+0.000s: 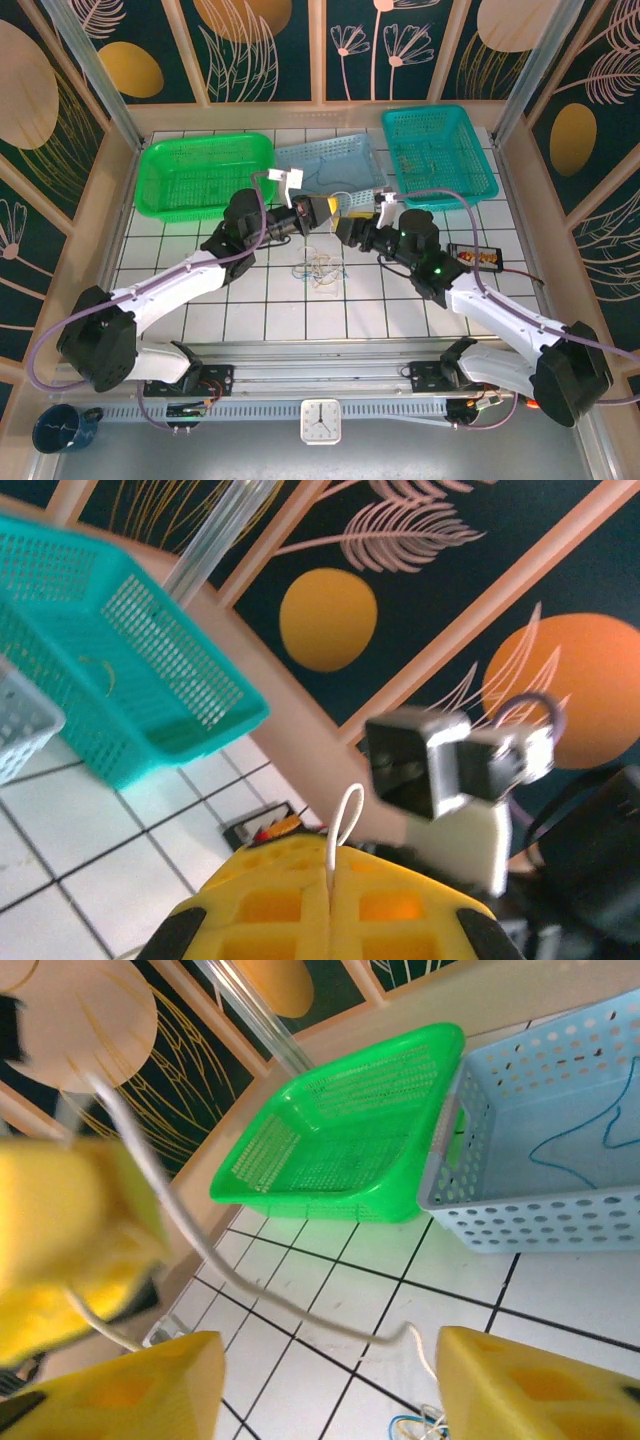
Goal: Untangle the cables
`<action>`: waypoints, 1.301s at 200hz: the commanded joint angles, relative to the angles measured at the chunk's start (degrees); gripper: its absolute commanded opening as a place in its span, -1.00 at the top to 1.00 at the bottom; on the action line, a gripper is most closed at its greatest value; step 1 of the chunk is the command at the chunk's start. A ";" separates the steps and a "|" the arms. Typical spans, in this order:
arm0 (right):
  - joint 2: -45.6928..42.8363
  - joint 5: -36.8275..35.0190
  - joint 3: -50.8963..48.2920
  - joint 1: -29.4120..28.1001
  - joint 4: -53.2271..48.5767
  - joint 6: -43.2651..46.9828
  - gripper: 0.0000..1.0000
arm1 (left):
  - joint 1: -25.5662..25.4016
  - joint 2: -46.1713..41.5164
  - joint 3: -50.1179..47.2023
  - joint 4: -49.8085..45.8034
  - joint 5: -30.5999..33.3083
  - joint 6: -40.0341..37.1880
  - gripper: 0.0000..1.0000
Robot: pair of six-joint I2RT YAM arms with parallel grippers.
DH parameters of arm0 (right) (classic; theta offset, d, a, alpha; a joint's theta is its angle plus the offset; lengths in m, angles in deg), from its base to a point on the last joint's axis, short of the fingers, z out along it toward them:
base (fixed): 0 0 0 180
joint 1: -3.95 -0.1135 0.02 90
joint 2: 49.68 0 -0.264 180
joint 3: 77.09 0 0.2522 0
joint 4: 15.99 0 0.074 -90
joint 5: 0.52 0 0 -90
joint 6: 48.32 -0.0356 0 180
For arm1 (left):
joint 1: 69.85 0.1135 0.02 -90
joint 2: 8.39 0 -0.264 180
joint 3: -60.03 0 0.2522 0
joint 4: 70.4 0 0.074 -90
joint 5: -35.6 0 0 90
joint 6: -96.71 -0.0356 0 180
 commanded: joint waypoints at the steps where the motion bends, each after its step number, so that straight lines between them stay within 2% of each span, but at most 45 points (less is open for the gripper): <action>1: -0.81 -1.89 -2.21 -0.45 4.47 2.25 -0.25 | -0.24 -1.91 4.24 -0.37 -1.48 0.80 1.00; 65: 2.04 -3.67 -4.72 -1.13 10.92 4.21 -0.34 | -0.32 -1.80 10.94 -2.15 -2.56 2.77 1.00; 135: 12.46 -7.54 -4.52 -3.07 17.77 3.87 -0.33 | -0.86 -0.55 14.70 -2.08 -2.97 3.93 1.00; 152: 15.80 -8.21 -5.43 -3.09 20.42 2.91 -0.16 | -0.96 -0.54 15.36 -2.04 -2.91 4.32 1.00; 178: 21.33 -8.61 -6.88 -3.09 24.67 0.75 0.38 | -0.89 -0.86 16.87 -2.55 -2.12 4.48 1.00; 187: 23.27 -8.54 -7.40 -3.09 26.12 -0.02 0.51 | -0.97 -0.96 17.82 -3.24 -1.67 4.26 1.00; 194: 24.67 -8.45 -7.86 -3.16 27.20 -0.66 0.54 | -0.97 -1.03 18.67 -4.04 -1.28 3.78 1.00; 214: 27.63 -9.13 -9.63 -3.53 29.74 -2.38 0.53 | -0.96 -1.14 22.19 -7.65 0.10 1.55 1.00; 239: 28.94 -11.21 -12.22 -4.29 31.68 -4.17 0.32 | -0.83 -0.93 27.31 -12.77 2.45 -2.34 1.00; 260: 28.74 -12.50 -14.13 -4.67 32.74 -5.45 0.28 | -0.48 -0.32 31.07 -15.92 3.99 -4.85 1.00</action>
